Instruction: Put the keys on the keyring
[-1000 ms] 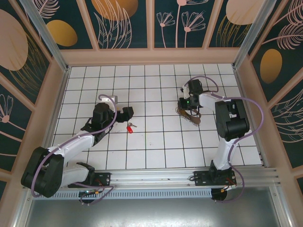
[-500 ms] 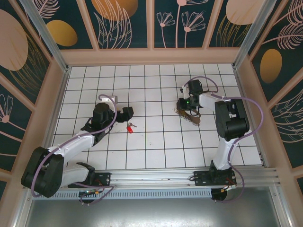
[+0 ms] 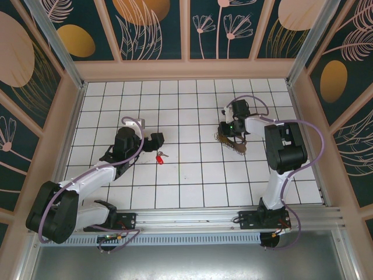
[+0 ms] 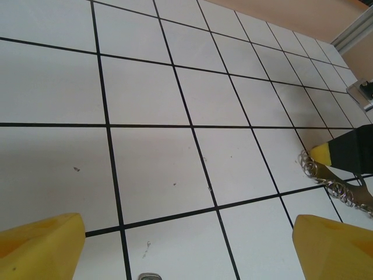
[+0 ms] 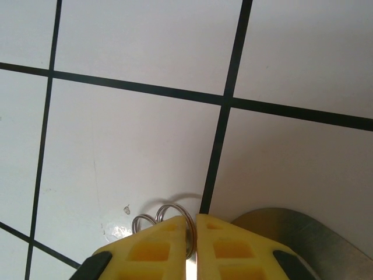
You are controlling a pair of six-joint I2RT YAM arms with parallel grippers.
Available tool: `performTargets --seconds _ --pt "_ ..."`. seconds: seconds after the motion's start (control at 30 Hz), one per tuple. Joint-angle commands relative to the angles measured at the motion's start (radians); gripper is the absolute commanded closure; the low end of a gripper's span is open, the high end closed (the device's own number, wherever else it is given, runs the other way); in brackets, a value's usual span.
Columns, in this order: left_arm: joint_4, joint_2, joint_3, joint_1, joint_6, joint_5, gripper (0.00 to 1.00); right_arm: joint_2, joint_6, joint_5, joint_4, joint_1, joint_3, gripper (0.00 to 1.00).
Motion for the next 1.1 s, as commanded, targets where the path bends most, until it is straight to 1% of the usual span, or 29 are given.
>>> performTargets --seconds 0.0,0.13,0.33,0.5,0.63,0.77,0.87,0.97,1.07 --pt "-0.011 -0.007 0.026 -0.005 0.018 -0.001 0.09 -0.026 -0.003 -0.016 -0.001 -0.008 -0.026 0.93" --pt "-0.020 -0.024 0.023 -0.005 0.017 -0.008 0.09 -0.041 0.002 -0.032 0.011 -0.008 -0.035 0.97" --pt "-0.025 -0.045 0.013 -0.005 0.017 -0.011 0.09 -0.091 0.008 -0.050 0.034 -0.008 -0.056 1.00" --pt "-0.019 -0.064 0.008 -0.005 0.014 -0.008 0.08 -0.128 0.004 -0.082 0.063 -0.004 -0.083 1.00" --pt "-0.019 -0.085 0.006 -0.005 0.017 -0.004 0.08 -0.164 -0.019 -0.122 0.097 0.018 -0.110 1.00" --pt "0.007 -0.103 0.005 -0.005 0.015 0.024 0.08 -0.220 -0.043 -0.134 0.145 0.061 -0.139 1.00" --pt "0.025 -0.114 0.005 -0.005 0.017 0.052 0.08 -0.268 -0.079 -0.182 0.180 0.083 -0.168 1.00" --pt "0.044 -0.133 0.003 -0.006 0.020 0.101 0.09 -0.311 -0.098 -0.206 0.207 0.092 -0.194 1.00" --pt "0.087 -0.159 -0.004 -0.005 0.013 0.174 0.10 -0.358 -0.098 -0.248 0.264 0.093 -0.234 1.00"
